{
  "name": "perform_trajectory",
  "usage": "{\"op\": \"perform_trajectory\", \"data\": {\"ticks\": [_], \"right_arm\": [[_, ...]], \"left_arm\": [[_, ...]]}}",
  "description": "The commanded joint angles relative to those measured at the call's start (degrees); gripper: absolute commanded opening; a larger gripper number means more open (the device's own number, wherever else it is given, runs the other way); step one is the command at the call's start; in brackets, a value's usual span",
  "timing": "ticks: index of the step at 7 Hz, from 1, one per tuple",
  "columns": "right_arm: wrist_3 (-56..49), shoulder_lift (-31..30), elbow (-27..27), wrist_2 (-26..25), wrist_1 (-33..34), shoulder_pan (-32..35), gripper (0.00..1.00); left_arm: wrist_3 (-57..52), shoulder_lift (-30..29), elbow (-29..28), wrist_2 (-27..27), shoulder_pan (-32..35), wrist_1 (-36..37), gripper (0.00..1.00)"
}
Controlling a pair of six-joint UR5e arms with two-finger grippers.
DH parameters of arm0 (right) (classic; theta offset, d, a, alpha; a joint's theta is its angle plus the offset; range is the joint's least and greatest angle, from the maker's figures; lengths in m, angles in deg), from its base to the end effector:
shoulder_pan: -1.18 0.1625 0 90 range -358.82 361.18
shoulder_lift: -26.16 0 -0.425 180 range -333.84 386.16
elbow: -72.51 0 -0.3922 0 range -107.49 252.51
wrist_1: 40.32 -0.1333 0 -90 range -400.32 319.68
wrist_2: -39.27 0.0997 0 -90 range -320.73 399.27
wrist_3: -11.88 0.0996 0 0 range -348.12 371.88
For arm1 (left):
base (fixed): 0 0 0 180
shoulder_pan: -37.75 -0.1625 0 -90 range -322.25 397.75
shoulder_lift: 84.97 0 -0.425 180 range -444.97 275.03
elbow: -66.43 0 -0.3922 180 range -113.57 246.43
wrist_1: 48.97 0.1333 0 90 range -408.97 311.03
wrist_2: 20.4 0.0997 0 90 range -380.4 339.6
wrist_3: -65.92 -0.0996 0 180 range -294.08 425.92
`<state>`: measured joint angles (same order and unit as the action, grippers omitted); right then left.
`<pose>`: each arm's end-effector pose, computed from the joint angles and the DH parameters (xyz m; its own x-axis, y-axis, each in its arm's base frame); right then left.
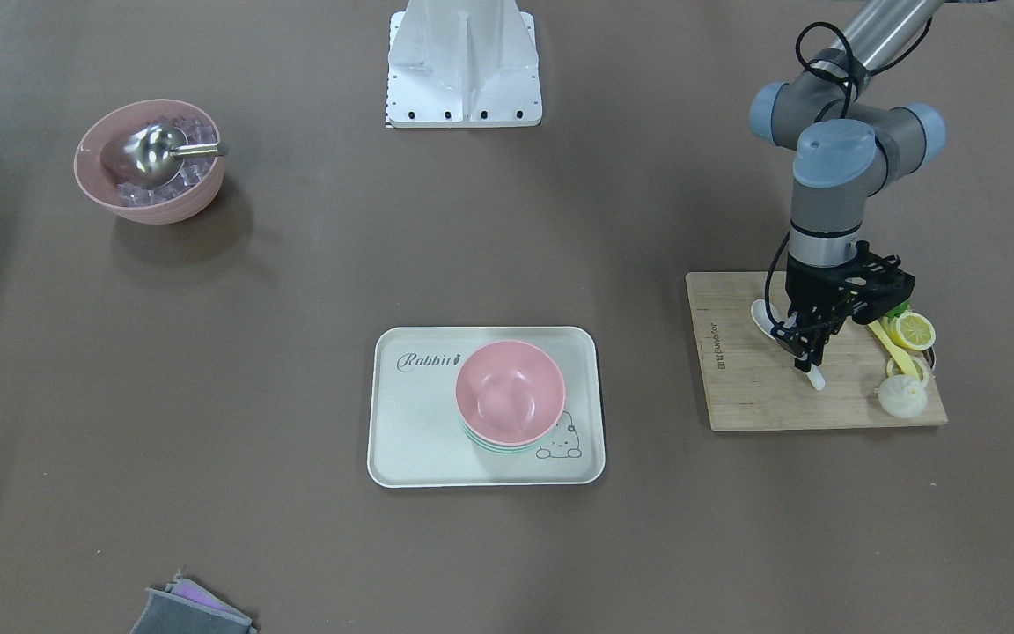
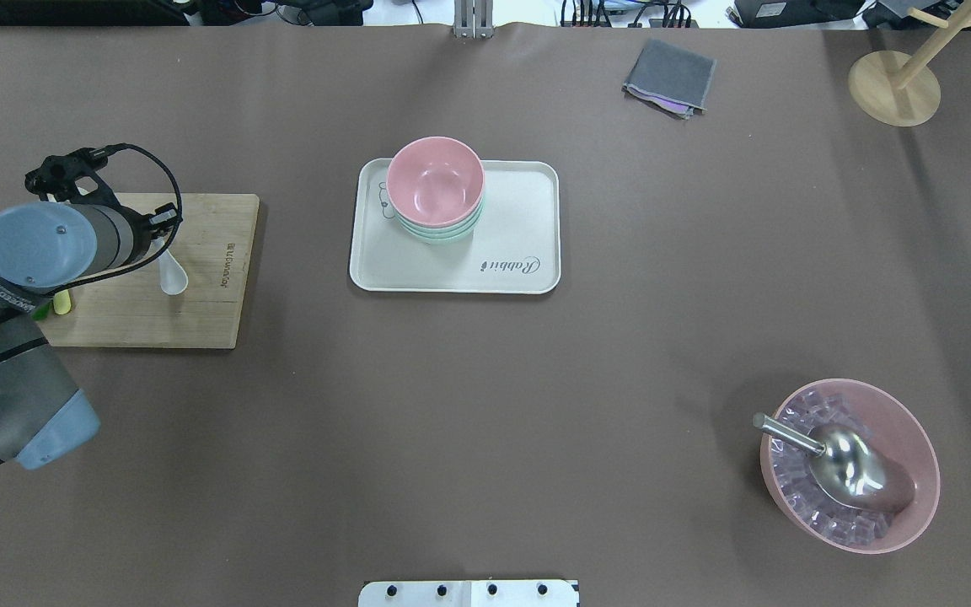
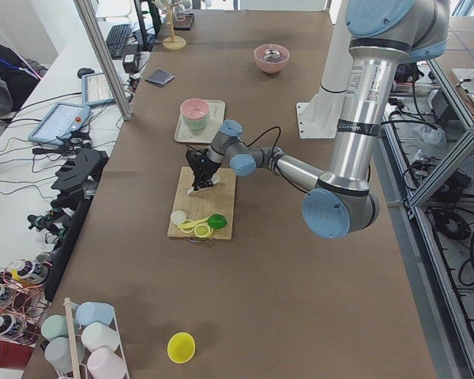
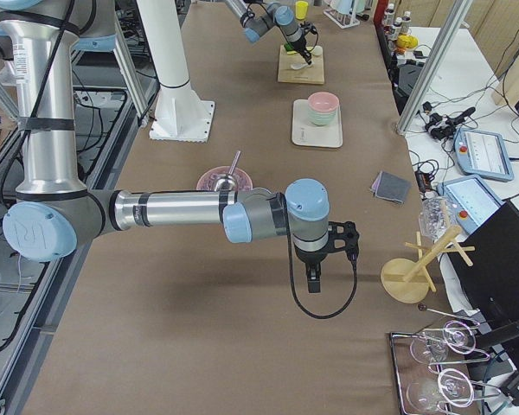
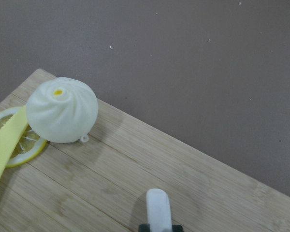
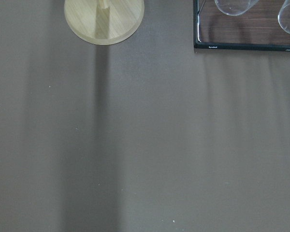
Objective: Stack pink bowl on green and place spoon
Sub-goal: 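Grasp the white spoon on the cutting board with the left gripper, then lift the white spoon and carry it over the pink bowl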
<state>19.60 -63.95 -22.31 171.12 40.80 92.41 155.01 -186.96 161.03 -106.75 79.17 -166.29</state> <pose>0.0777 -0.5028 0.6040 0.7385 -0.0089 0.6742 -0.1212 0.9819 0.1457 0.3612 -0.5049 0.4687 0.5512 -0.4651 -0.6927 0.6847 0.7266 0.0569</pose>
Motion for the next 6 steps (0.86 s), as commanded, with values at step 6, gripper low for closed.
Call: {"op": "perform_trajectory", "data": {"ticks": [6], "right_arm": [[-0.34, -1.73, -0.01, 0.16, -0.09, 0.00, 1.00]], "left_arm": [[22.87, -25.42, 1.74, 4.43, -0.10, 18.76, 0.00]]}}
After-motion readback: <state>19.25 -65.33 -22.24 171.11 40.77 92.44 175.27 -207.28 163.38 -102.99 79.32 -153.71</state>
